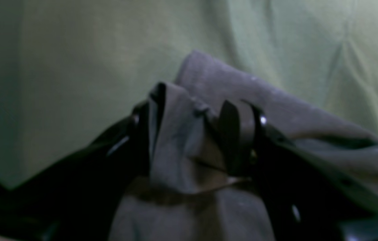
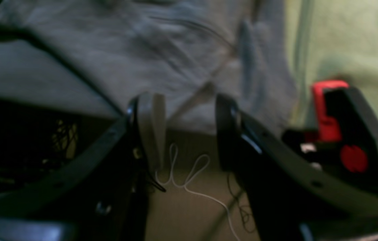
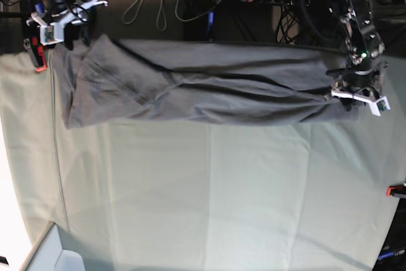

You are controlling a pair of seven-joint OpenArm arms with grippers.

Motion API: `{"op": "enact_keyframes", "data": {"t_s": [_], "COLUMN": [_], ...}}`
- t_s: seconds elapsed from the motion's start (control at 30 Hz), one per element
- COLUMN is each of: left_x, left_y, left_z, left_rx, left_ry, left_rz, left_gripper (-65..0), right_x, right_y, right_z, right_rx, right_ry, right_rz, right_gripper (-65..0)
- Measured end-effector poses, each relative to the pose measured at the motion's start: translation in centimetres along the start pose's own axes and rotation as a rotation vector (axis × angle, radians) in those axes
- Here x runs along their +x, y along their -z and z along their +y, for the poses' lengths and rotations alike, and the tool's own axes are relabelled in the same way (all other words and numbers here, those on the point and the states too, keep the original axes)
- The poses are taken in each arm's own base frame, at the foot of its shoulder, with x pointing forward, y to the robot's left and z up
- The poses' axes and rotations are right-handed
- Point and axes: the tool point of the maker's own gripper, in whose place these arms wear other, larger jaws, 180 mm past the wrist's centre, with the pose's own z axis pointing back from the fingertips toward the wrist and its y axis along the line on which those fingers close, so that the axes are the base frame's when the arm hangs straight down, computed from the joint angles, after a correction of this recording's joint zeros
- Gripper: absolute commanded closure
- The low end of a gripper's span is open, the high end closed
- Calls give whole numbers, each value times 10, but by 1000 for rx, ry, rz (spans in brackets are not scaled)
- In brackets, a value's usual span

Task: Layout the t-shirt on the table in an organized manner, then fold the t-shirt properly
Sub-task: 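Drag the shirt strip ends outward with both grippers to stretch it, then regrasp the strip end with the right gripper, pinching the fabric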

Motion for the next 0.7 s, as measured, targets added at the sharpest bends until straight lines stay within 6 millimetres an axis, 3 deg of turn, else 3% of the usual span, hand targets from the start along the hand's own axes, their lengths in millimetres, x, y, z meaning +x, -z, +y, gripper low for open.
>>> {"op": "enact_keyframes", "data": {"t_s": [0.13,0.27,0.37,0.47,0.6,0.7], "left_x": [-1,0,2,3,7,14], "left_y": [0,0,1,1,2,5], "left_z": [0,0,-1,-2,-4,-7], "left_rx": [1,0,-2,-3,-5,-10], "left_ry": [0,0,-1,-2,-7,-13], "left_rz": [1,3,-3,-7,-11,-27], "left_gripper": [-308,-312,-362,-420,-431,-432], "right_x": [14,33,40,53,76,72], "right_y": [2,28,44,63,89,105], "right_z": [-12,-15,-23,-37,-58,-72], "right_rx": [-34,-31,-31,-42,-46,-46], "right_ry": [32,47,15,-7,-15,-3], "right_rz": [-50,-80,-22,24,25,75], "right_gripper": [-260,-338,-387,-397,-397,-397]}}
